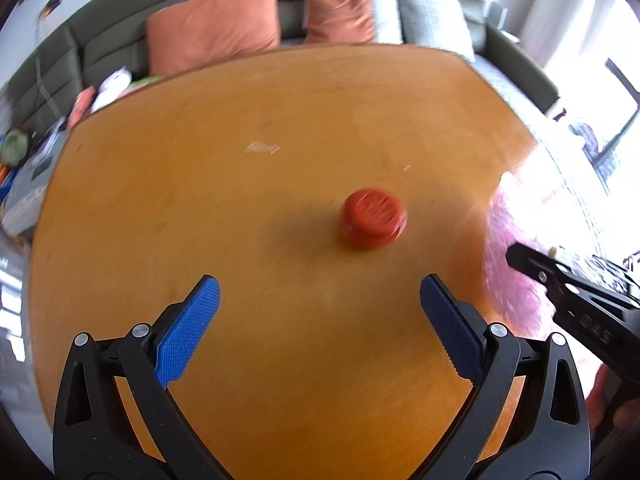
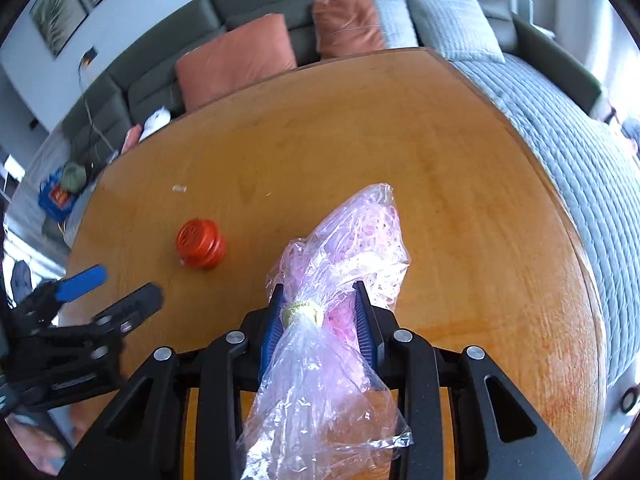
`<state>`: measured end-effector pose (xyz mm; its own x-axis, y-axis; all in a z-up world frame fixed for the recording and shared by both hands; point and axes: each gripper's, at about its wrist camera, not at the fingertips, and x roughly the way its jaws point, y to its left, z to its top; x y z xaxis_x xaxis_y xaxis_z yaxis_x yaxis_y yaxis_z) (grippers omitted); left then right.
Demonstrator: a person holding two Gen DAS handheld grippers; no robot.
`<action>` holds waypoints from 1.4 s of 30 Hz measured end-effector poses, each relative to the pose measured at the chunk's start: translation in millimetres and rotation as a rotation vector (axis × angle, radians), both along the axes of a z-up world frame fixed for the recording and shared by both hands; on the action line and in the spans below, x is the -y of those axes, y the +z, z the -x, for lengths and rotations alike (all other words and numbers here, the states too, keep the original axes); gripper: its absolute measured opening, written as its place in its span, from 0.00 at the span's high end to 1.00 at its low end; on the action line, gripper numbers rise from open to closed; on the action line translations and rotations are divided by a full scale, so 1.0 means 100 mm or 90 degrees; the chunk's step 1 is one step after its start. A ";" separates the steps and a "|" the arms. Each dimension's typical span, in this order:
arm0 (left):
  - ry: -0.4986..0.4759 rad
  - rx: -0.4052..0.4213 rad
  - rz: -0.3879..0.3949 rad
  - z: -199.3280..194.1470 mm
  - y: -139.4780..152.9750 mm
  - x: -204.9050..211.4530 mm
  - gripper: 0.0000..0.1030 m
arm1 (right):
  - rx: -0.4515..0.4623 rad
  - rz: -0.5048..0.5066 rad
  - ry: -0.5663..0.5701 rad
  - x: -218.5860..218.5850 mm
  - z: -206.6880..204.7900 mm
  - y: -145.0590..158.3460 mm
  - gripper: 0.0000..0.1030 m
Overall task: Collect trash
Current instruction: 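Grasp the red bottle cap with the left gripper while the right gripper grasps the pink plastic bag, then carry the red cap and pink bag over the black bin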
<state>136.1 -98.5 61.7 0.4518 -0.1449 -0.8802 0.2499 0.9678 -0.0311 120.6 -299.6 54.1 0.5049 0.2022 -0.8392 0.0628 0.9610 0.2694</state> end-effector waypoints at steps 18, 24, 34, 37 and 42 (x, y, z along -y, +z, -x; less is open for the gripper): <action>-0.049 -0.014 0.009 -0.34 -0.41 0.28 0.56 | -0.005 -0.011 -0.026 0.05 0.10 0.10 0.66; -0.040 0.004 0.036 -0.12 -0.23 0.01 0.56 | 0.006 0.000 -0.009 -0.18 0.18 0.22 0.66; -0.004 0.033 0.048 0.31 0.02 -0.72 0.56 | 0.029 0.009 0.056 -0.97 0.40 0.40 0.66; 0.016 0.040 0.054 0.46 0.07 -1.01 0.56 | 0.030 0.010 0.081 -1.27 0.47 0.44 0.66; 0.058 0.048 0.056 0.75 0.13 -1.59 0.56 | 0.036 0.013 0.136 -1.86 0.59 0.52 0.66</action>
<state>61.1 60.1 75.0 0.5316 -0.1756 -0.8286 0.1653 0.9810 -0.1018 62.1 -114.0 106.3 0.4988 0.2930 -0.8157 -0.1575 0.9561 0.2471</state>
